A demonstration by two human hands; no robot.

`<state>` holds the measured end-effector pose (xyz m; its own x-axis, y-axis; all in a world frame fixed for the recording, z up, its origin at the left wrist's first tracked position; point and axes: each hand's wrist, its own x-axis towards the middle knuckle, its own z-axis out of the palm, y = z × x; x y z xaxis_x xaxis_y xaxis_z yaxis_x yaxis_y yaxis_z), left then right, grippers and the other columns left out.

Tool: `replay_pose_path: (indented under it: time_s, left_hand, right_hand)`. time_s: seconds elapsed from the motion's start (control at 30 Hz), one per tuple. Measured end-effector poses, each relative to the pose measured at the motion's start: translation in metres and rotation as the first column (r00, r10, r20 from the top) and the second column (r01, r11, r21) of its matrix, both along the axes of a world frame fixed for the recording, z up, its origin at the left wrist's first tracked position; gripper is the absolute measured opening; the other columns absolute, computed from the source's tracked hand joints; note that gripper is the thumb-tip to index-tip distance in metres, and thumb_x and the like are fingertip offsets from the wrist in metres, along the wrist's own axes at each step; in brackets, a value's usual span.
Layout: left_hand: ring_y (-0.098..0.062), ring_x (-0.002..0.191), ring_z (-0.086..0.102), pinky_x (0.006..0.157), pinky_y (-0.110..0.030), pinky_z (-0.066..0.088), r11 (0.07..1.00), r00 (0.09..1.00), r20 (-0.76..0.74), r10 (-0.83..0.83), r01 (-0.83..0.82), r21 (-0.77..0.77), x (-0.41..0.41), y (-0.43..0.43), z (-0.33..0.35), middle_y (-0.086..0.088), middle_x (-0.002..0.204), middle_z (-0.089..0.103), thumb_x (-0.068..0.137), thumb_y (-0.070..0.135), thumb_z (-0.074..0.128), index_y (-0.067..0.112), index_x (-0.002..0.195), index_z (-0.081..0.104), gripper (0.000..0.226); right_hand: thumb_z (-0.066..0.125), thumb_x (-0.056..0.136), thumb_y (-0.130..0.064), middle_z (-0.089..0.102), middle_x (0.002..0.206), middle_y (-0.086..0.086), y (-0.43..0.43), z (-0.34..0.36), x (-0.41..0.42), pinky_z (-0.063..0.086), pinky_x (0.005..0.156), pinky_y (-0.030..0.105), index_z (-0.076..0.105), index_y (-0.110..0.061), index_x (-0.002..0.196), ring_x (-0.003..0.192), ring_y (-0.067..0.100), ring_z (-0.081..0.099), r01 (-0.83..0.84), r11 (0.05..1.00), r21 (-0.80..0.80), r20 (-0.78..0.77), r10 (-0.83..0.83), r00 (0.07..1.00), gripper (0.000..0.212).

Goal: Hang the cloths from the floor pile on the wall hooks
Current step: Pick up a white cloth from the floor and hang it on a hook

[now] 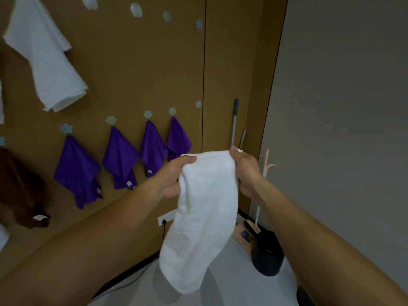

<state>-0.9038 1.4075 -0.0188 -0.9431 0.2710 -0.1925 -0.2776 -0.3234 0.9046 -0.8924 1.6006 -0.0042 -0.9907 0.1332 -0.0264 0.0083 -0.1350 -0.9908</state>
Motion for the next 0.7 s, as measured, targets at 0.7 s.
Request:
replay_pose_path:
  time_s: [0.7]
  left_hand:
    - [-0.019, 0.065, 0.062, 0.055, -0.026, 0.051, 0.867, 0.858, -0.227, 0.462, -0.49, -0.088, -0.035, -0.134, -0.005, -0.009, 0.076, 0.066, 0.08, 0.002, 0.065, 0.012, 0.076, 0.065, 0.011]
  right_hand:
    - [0.071, 0.082, -0.016, 0.069, 0.115, 0.018, -0.027, -0.027, -0.01, 0.054, 0.088, 0.05, 0.062, -0.004, 0.123, 0.102, 0.037, 0.068, -0.099, 0.98, -0.172, 0.221, 0.137, 0.966, 0.044]
